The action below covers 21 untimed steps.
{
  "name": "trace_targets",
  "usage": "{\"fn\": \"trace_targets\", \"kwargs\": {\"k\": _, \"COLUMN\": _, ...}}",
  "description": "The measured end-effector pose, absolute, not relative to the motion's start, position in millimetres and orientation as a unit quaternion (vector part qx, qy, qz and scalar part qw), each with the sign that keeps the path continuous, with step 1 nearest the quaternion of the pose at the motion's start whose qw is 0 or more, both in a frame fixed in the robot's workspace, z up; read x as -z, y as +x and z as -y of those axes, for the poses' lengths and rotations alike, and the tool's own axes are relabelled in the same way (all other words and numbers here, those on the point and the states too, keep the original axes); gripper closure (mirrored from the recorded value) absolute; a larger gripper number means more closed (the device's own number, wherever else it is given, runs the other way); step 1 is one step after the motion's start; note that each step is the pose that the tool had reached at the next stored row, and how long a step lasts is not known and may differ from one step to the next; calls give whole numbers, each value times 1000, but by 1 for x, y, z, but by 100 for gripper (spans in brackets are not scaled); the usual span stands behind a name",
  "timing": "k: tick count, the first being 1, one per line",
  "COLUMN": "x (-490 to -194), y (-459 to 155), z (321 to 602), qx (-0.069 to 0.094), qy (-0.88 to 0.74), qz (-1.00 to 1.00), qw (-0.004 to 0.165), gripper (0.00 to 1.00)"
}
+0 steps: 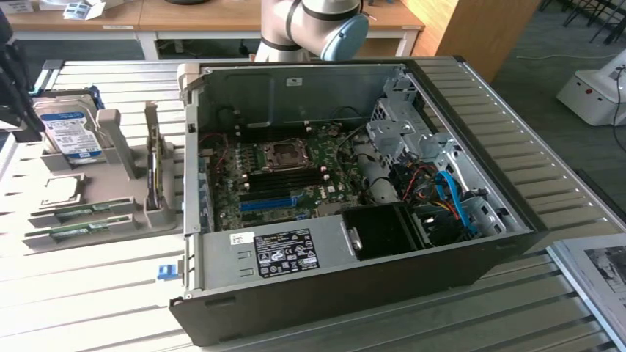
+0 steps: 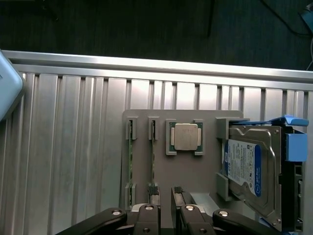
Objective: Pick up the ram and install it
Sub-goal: 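Pick up the ram and move it above insertion slot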
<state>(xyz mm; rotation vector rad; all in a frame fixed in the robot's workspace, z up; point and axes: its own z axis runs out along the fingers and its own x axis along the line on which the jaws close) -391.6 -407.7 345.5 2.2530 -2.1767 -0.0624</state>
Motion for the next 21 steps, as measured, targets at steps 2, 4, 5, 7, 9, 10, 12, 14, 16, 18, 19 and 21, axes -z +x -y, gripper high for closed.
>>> {"fn": "trace_targets", "kwargs": {"k": 2, "x": -343, "y": -392, "z": 408, "qx": 20, "qy": 719, "qz": 695, "qw": 4, "gripper": 76}}
{"fn": "trace_targets", "kwargs": {"k": 4, "x": -340, "y": -392, "z": 408, "qx": 20, "qy": 719, "qz": 695, "qw": 4, "gripper": 76}}
{"fn": "trace_targets", "kwargs": {"k": 5, "x": -339, "y": -392, "z": 408, "qx": 20, "qy": 719, "qz": 695, "qw": 4, "gripper": 76}}
{"fn": "trace_targets", "kwargs": {"k": 7, "x": -336, "y": -392, "z": 408, "qx": 20, "qy": 719, "qz": 695, "qw": 4, "gripper": 76}}
{"fn": "trace_targets", "kwargs": {"k": 9, "x": -334, "y": -392, "z": 408, "qx": 20, "qy": 719, "qz": 695, "qw": 4, "gripper": 76}}
{"fn": "trace_targets", "kwargs": {"k": 10, "x": -333, "y": -392, "z": 408, "qx": 20, "qy": 719, "qz": 695, "qw": 4, "gripper": 76}}
{"fn": "trace_targets", "kwargs": {"k": 12, "x": -329, "y": -392, "z": 408, "qx": 20, "qy": 719, "qz": 695, "qw": 4, "gripper": 76}}
{"fn": "trace_targets", "kwargs": {"k": 14, "x": -326, "y": -392, "z": 408, "qx": 20, "qy": 719, "qz": 695, "qw": 4, "gripper": 76}}
{"fn": "trace_targets", "kwargs": {"k": 16, "x": -324, "y": -392, "z": 408, "qx": 20, "qy": 719, "qz": 695, "qw": 4, "gripper": 76}}
{"fn": "trace_targets", "kwargs": {"k": 18, "x": -321, "y": -392, "z": 408, "qx": 20, "qy": 719, "qz": 695, "qw": 4, "gripper": 76}}
{"fn": "trace_targets", "kwargs": {"k": 19, "x": -320, "y": -392, "z": 408, "qx": 20, "qy": 719, "qz": 695, "qw": 4, "gripper": 76}}
{"fn": "trace_targets", "kwargs": {"k": 21, "x": -317, "y": -392, "z": 408, "qx": 20, "qy": 719, "qz": 695, "qw": 4, "gripper": 76}}
